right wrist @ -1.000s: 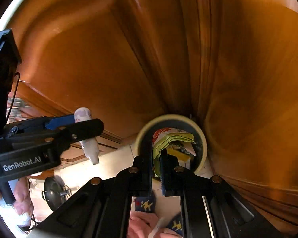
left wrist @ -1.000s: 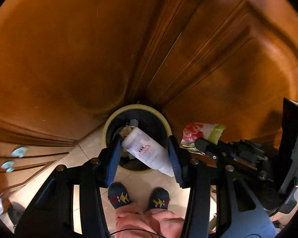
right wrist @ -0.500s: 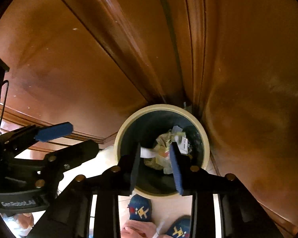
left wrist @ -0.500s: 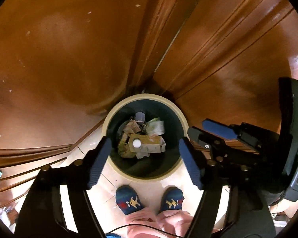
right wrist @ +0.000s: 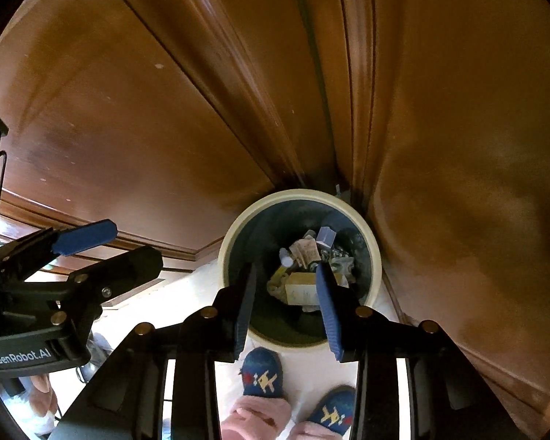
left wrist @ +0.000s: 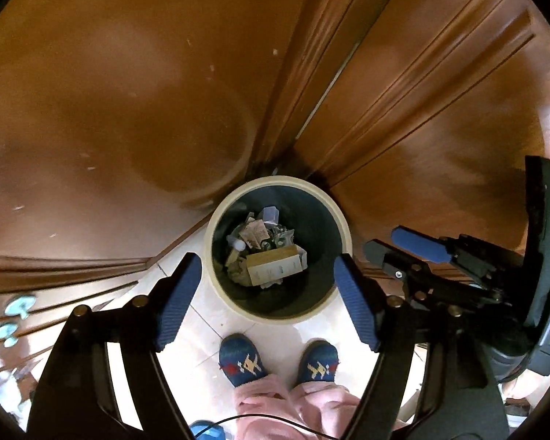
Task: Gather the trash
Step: 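Open both tools to drop the bottle and packet into the bin, then raise both tools back up toward the counter corner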
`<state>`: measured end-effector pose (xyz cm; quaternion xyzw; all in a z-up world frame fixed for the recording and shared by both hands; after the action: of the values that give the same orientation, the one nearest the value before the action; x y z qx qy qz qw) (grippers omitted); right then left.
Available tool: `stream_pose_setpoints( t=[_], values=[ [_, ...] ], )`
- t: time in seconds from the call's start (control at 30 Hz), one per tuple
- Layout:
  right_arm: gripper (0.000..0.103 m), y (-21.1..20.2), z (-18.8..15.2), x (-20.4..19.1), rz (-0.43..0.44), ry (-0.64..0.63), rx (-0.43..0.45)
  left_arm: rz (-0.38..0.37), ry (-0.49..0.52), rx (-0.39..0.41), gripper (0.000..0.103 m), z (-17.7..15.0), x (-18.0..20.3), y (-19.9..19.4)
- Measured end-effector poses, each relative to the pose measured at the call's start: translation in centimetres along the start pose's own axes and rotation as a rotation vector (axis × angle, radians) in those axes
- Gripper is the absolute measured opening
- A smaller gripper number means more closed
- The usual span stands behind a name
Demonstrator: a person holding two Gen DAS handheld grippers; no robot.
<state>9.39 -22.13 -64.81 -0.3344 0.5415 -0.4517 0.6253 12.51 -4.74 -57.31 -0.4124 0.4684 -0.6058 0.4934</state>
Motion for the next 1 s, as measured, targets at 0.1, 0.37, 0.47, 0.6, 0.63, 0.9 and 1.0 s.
stream_pose_setpoints(
  t=[0.1,0.37,0.47,0.6,0.63,0.9,1.0],
  values=[
    [0.035,-2.0,-0.1,-0.7,-0.005,0.007,0.002,0.014,-0.020,-0.004,0.073,-0.2,-0.2,-2.6],
    [0.035,-9.8,-0.4,-3.8,-0.017,-0.008,0.011,0.022,-0.059,0.001,0.075,-1.2,-0.2,-11.7],
    [0.035,-13.7,-0.3,-5.4,-0.009,-0.014,0.029,0.024,-0.071,0.017,0.075,-1.6,-0.1,-15.9],
    [0.035,-19.5,-0.1,-8.0,0.006,-0.059,0.064,0.025,-0.084,0.056,0.075,-2.2,0.1,-22.2],
    [0.035,-21.0,0.0,-8.6,0.011,-0.070,0.074,0.029,-0.083,0.070,0.075,-2.3,0.2,-23.8],
    [0.036,-33.9,1.0,-14.4,0.064,-0.172,0.208,0.085,-0.096,0.235,0.075,-2.4,-0.2,-36.6],
    [0.036,-38.5,1.7,-16.7,0.077,-0.214,0.260,0.105,-0.107,0.307,0.075,-1.9,-0.4,-40.6]
  ],
)
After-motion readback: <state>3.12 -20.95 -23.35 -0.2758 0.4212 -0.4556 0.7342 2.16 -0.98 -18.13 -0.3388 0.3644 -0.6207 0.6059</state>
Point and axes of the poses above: each gripper's, at about its wrist camera, not at the fingertips, and y roughly the way its jaws point, x to its right, z to its top, the point moved 5 cm from there along y, roughly the way its jaws point, and after that the axes turned 9 degrees about z, right-handed, at the moved point
